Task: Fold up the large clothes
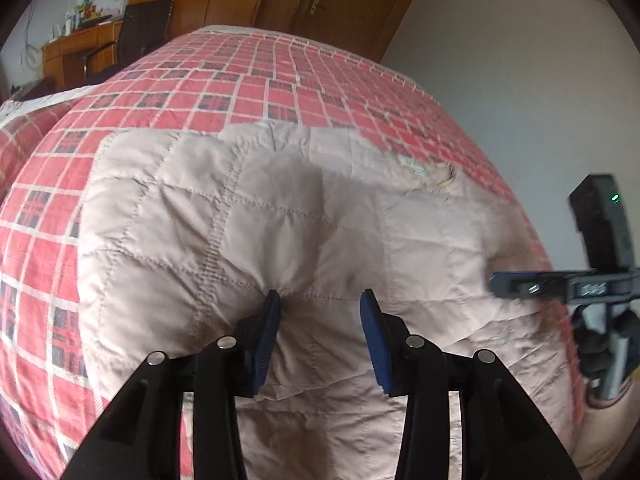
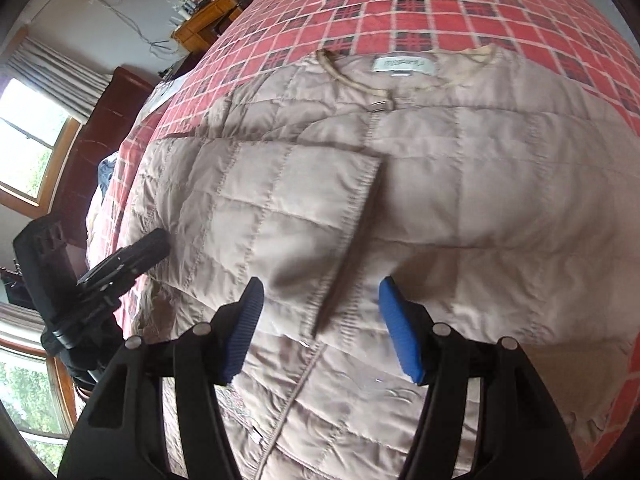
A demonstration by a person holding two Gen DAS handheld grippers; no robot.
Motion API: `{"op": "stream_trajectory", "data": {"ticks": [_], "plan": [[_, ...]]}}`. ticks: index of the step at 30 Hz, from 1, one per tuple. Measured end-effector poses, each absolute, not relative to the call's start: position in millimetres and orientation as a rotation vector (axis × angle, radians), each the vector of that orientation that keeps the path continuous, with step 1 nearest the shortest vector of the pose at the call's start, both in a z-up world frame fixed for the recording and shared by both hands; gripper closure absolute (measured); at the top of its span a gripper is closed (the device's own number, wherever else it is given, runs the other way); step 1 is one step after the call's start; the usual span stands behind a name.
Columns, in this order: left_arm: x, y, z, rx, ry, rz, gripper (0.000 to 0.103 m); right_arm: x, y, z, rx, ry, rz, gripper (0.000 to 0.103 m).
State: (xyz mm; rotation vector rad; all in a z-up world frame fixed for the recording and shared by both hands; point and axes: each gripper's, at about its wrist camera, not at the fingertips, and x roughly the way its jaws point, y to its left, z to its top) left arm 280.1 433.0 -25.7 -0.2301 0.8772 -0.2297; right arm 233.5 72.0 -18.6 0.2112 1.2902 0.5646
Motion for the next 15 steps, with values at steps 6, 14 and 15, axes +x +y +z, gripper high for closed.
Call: {"op": "stream_trajectory", "data": {"ticks": [6, 14, 15], "plan": [[264, 443, 10, -0.263, 0.776, -0.223, 0.06, 234, 90, -29, 0.197, 1.304, 0.602, 0.092], [268, 455, 29, -0.262, 0.728, -0.188, 0.06, 226, 2, 26, 0.26, 1.127, 0.474, 0.097], [269, 454, 28, -0.262, 0.73, -0.193, 0.06, 225, -9, 29, 0.253, 1.115, 0.44, 0.097]]}}
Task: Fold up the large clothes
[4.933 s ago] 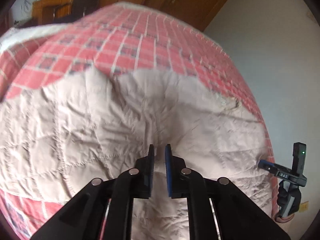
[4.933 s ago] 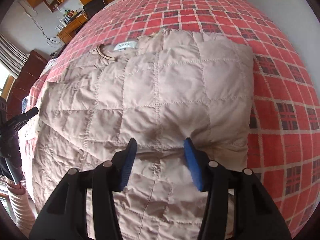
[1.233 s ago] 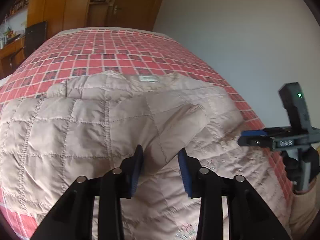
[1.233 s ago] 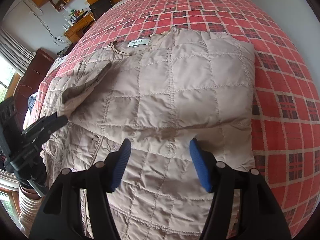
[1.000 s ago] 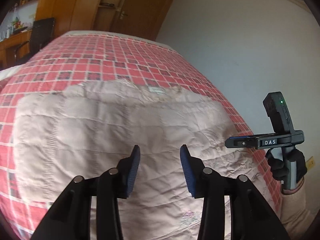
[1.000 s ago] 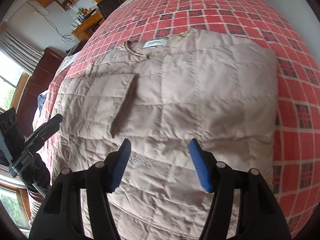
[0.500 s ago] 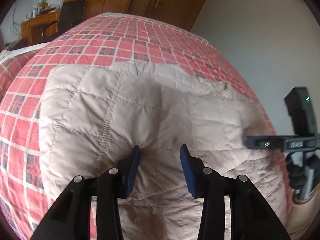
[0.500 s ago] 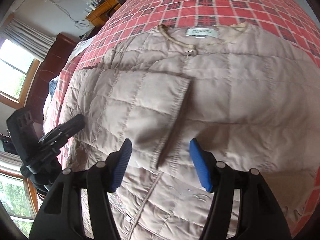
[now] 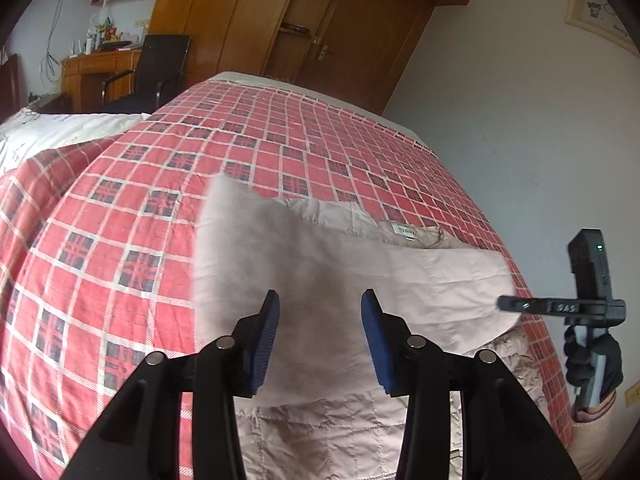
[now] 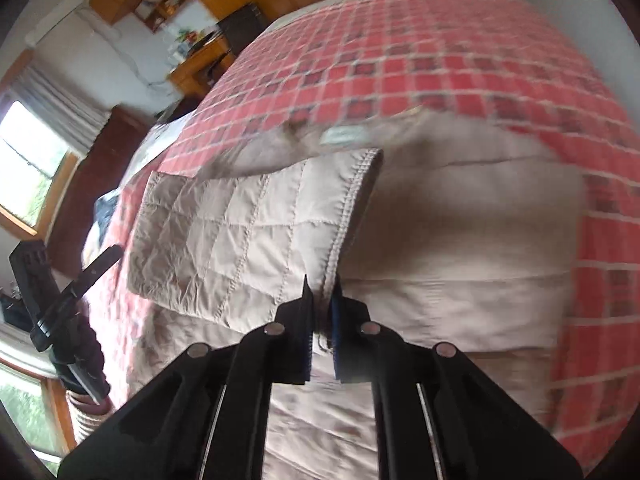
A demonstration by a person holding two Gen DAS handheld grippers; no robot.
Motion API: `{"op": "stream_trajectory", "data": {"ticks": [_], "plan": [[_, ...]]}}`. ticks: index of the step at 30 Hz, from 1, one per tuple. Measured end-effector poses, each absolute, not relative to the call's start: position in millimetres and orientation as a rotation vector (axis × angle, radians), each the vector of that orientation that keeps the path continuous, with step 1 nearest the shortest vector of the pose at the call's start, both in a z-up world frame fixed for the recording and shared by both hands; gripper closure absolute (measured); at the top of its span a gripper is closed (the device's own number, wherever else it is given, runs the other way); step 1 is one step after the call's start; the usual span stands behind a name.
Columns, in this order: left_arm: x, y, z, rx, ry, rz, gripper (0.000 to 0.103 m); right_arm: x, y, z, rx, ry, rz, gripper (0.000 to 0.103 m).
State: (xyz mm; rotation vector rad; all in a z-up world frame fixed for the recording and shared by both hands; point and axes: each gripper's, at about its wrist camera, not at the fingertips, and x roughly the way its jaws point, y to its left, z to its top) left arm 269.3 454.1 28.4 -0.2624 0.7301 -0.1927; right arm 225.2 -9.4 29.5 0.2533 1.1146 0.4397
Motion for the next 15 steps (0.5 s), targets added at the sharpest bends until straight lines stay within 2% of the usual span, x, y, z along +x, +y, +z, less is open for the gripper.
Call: {"op": "stream_trajectory", "data": {"ticks": [4, 15], "plan": [[279, 441, 15, -0.22, 0.754, -0.203, 0.06, 217, -55, 35, 0.279, 1.101, 0.365, 0.097], [308, 411, -36, -0.033, 0.893, -0.117, 0.06, 214, -69, -34, 0.313, 1.227, 0.321, 0.094]]}}
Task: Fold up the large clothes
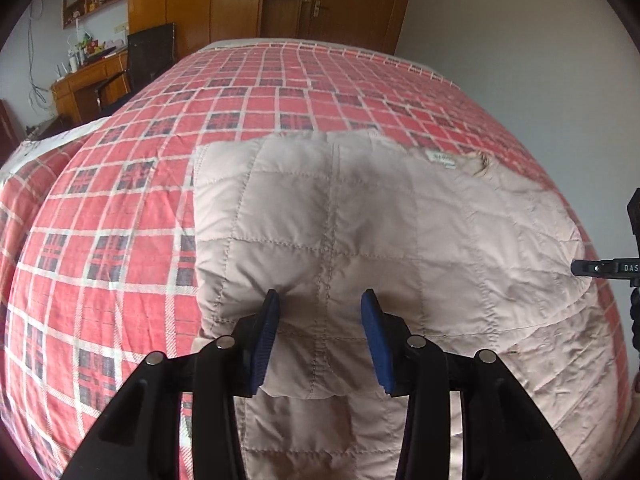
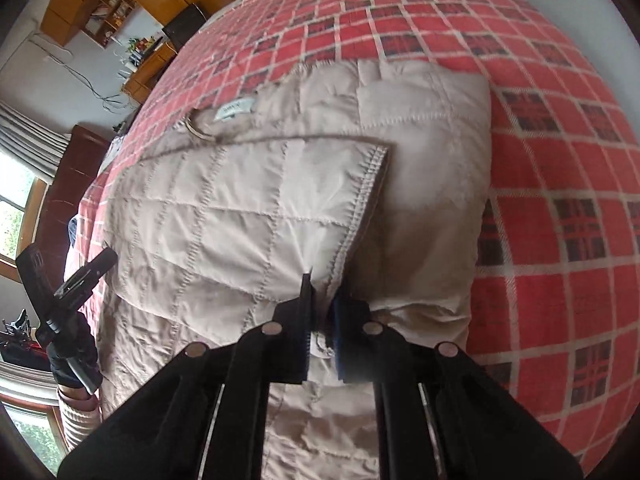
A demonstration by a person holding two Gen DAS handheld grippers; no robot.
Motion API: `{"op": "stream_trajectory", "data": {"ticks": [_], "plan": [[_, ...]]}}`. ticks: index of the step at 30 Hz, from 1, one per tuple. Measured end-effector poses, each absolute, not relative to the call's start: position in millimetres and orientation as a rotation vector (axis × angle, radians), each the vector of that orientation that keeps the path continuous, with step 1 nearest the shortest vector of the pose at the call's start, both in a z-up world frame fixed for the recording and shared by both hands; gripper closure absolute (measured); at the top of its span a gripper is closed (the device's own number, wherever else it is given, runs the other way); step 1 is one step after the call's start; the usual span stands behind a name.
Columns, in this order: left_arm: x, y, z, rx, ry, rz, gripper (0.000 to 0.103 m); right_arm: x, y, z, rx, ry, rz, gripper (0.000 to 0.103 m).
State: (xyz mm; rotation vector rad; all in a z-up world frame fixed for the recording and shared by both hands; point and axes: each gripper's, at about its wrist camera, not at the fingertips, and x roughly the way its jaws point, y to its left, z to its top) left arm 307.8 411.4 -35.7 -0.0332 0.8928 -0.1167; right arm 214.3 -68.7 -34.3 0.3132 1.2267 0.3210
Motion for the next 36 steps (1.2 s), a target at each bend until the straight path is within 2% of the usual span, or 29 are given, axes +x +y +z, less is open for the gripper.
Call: {"op": "stream_trajectory", "data": {"ticks": [3, 5, 11, 17, 23, 30, 33, 34, 36], "plan": [[307, 408, -35, -0.005, 0.894, -0.109, 0.06, 211, -68, -34, 0.296, 1.224, 0.322, 0.09], [303, 409, -27, -0.023, 0.882, -0.11, 0.061, 206, -69, -21, 0.258, 1.199, 0.297, 0.083], [287, 402, 7, -0.114, 0.806, -0.205, 0.06, 193, -65, 25, 0.188, 1.079, 0.297, 0.082], [303, 371, -16, -0.049, 0.878, -0.211, 0.06, 199, -42, -2, 0.159, 1.155, 0.328, 0.082], [314, 375, -48, -0.059, 0.937, -0.212, 0.061, 208, -50, -37, 0.197, 1.21, 0.318, 0.084], [309, 375, -44, -0.082, 0.937, -0.185, 0.061, 199, -47, -24, 0.173, 1.164, 0.311, 0.083], [280, 387, -20, -0.101, 0.911, -0.206, 0.06, 170, -54, 5, 0.141, 1.08, 0.363, 0.067], [269, 391, -14, -0.085, 0.905, -0.204, 0.056, 157, -58, 14, 0.12, 1.056, 0.376, 0.059], [237, 403, 1, -0.059, 0.887, -0.217, 0.049, 126, -67, 27, 0.063, 1.02, 0.386, 0.053]]}}
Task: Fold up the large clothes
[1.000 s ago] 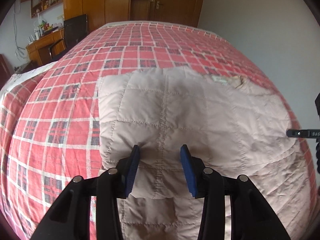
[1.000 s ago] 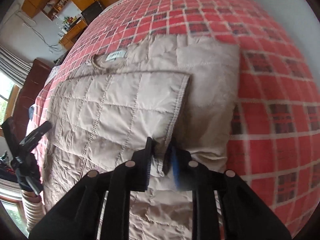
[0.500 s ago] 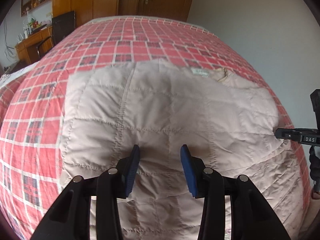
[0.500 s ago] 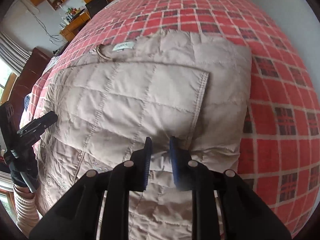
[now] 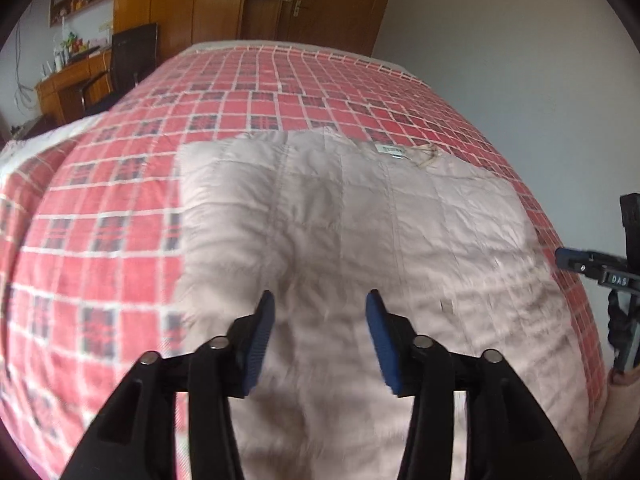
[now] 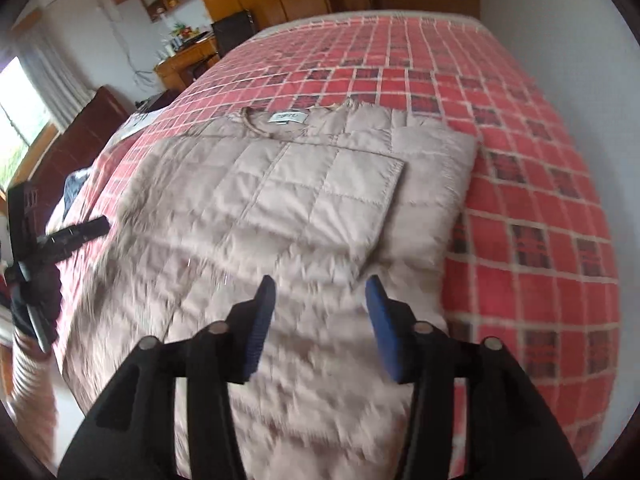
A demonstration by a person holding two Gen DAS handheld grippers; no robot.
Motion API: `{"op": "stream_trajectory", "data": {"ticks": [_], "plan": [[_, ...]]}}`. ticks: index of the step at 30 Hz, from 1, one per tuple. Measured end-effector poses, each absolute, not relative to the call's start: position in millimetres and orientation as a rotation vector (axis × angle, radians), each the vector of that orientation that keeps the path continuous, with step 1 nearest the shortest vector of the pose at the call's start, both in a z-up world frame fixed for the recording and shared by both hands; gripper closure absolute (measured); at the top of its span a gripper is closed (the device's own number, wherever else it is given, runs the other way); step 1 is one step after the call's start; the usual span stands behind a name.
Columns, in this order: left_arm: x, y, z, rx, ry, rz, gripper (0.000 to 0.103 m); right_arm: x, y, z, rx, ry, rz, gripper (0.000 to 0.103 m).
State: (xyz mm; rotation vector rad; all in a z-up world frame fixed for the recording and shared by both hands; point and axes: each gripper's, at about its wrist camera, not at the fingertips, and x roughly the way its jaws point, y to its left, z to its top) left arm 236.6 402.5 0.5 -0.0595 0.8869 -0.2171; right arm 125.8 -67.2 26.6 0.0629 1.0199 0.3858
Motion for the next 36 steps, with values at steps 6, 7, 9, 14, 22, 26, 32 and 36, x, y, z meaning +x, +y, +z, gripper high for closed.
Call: {"op": "stream_trajectory", "data": {"ticks": [6, 7, 9, 14, 22, 26, 32, 36], "plan": [[143, 455, 8, -0.088, 0.924, -0.163, 0.041, 40, -104, 25, 0.076, 1.051, 0.474, 0.05], [131, 461, 5, -0.099, 0.936, -0.146, 0.041, 31, -105, 23, 0.075, 1.054, 0.474, 0.048], [105, 473, -3, -0.11, 0.961, -0.11, 0.04, 7, -113, 20, 0.077, 1.061, 0.471, 0.047], [47, 488, -26, -0.166, 1.019, -0.087, 0.039, -33, -128, 7, 0.104, 1.094, 0.454, 0.037], [24, 493, -59, -0.204, 1.067, -0.119, 0.037, -85, -133, -12, 0.107, 1.15, 0.461, 0.031], [28, 489, -69, -0.194, 1.079, -0.139, 0.03, -102, -126, -28, 0.123, 1.197, 0.481, 0.031], [28, 484, -71, -0.174, 1.077, -0.154, 0.026, -111, -108, -47, 0.09, 1.246, 0.499, 0.051], [26, 484, -70, -0.187, 1.074, -0.151, 0.051, -114, -103, -41, 0.071, 1.222, 0.521, 0.078]]}}
